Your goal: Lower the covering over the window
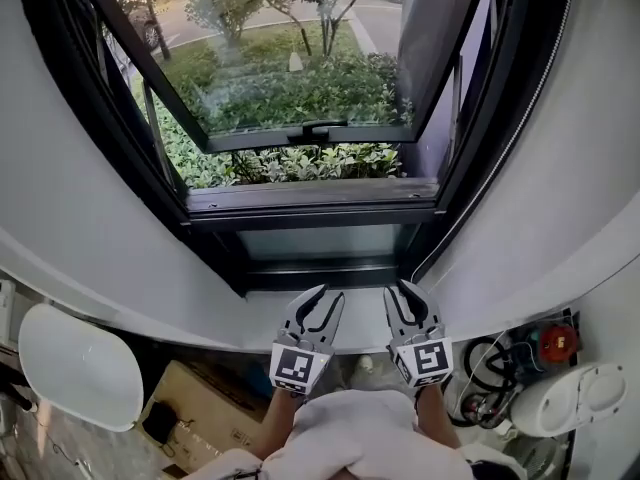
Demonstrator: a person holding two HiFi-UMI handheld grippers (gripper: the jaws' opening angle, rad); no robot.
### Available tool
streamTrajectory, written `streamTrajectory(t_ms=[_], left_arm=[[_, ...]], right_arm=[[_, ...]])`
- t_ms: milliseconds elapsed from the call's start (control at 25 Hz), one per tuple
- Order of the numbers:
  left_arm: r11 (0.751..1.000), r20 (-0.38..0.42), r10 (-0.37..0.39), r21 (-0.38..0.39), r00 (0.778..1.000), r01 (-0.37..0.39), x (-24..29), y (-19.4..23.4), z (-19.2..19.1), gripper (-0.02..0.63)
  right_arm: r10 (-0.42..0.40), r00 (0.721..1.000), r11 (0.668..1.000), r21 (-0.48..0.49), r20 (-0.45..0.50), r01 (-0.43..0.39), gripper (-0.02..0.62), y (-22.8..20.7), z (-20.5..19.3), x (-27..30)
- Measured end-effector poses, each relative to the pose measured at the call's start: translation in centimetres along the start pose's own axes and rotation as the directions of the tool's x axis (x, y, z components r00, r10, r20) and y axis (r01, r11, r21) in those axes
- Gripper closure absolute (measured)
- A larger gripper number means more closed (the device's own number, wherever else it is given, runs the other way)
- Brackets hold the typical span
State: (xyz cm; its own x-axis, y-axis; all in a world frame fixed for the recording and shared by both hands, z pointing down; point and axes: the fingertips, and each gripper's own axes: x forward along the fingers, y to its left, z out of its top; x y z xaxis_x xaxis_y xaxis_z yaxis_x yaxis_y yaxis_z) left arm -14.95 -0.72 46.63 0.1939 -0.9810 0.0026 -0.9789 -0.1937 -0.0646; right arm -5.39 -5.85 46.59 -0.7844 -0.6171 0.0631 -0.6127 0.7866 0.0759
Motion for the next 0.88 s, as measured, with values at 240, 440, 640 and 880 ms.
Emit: streamTrajectory(t_ms=[240,440,640,880], left_arm=[[1.0,-0.008,0.005,0.012,1.0,-0.005,3.6,0.5,0.5,0.488],[1.0,-0.002,-0.003,0.014,1.0,0.003,6.7,0.3,1.1,0.488],[0.999,0.012,-0.028,0.021,1.0,0.027,10.0,-0.4,1.9,0.488],[0.997,0.039,-0.073,0.036,0.997,0.072,13.7,-1.7,2.9,0.488]], right_arm=[[0.016,1.0,1.0,0.011,0.015,-0.016,0.518,-2.8,0.7,2.4],[0.011,1.0,1.0,0.017,0.02,-0.012,0.518,-5.6,0.9,3.6],[-0.007,0.999,1.0,0.021,0.035,0.007,0.518,-8.3,1.6,4.2],[-0.06,0.997,0.998,0.024,0.053,0.059,0.518,-11.6,2.1,4.2]])
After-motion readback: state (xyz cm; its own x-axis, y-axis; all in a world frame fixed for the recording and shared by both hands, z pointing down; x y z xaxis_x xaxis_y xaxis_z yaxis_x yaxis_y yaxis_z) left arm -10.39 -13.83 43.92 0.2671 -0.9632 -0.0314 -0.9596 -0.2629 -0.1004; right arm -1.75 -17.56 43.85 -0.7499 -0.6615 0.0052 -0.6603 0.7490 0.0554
